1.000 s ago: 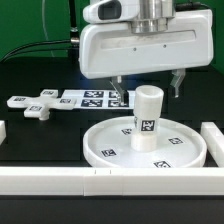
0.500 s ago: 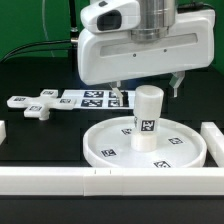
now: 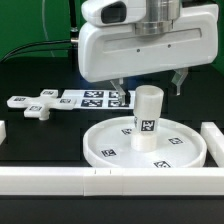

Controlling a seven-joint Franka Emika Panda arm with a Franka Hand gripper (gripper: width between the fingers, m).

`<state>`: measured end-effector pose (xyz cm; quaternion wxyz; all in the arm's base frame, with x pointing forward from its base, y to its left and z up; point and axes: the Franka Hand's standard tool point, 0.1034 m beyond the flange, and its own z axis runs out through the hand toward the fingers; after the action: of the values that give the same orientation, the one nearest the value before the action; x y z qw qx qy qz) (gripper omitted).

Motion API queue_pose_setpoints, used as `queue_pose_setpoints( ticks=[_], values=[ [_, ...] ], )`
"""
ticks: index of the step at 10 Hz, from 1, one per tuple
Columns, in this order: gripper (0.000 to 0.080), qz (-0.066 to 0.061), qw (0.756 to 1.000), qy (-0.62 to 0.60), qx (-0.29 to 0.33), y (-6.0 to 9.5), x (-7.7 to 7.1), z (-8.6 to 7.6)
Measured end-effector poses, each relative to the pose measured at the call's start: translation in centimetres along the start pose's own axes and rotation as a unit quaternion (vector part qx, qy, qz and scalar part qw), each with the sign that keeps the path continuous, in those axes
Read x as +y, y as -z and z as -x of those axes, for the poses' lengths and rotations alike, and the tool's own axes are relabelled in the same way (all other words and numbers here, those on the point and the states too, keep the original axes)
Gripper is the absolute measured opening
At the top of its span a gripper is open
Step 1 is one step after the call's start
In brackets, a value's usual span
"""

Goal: Assemble round table

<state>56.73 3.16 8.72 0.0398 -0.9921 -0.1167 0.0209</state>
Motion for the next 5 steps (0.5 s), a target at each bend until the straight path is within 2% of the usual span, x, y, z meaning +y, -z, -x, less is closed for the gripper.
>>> queue_pose_setpoints(
  ticks=[1, 2, 3, 5],
  values=[
    [0.0649, 0.000, 1.000, 0.000, -0.001, -0.15, 0.04, 0.05],
    [0.0509, 0.000, 1.000, 0.000, -0.001, -0.16, 0.02, 0.05],
    [0.0407, 0.000, 1.000, 0.006, -0.001, -0.18, 0.04, 0.04],
    [0.0407, 0.000, 1.000, 0.004, -0.001, -0.18, 0.03, 0.04]
  ],
)
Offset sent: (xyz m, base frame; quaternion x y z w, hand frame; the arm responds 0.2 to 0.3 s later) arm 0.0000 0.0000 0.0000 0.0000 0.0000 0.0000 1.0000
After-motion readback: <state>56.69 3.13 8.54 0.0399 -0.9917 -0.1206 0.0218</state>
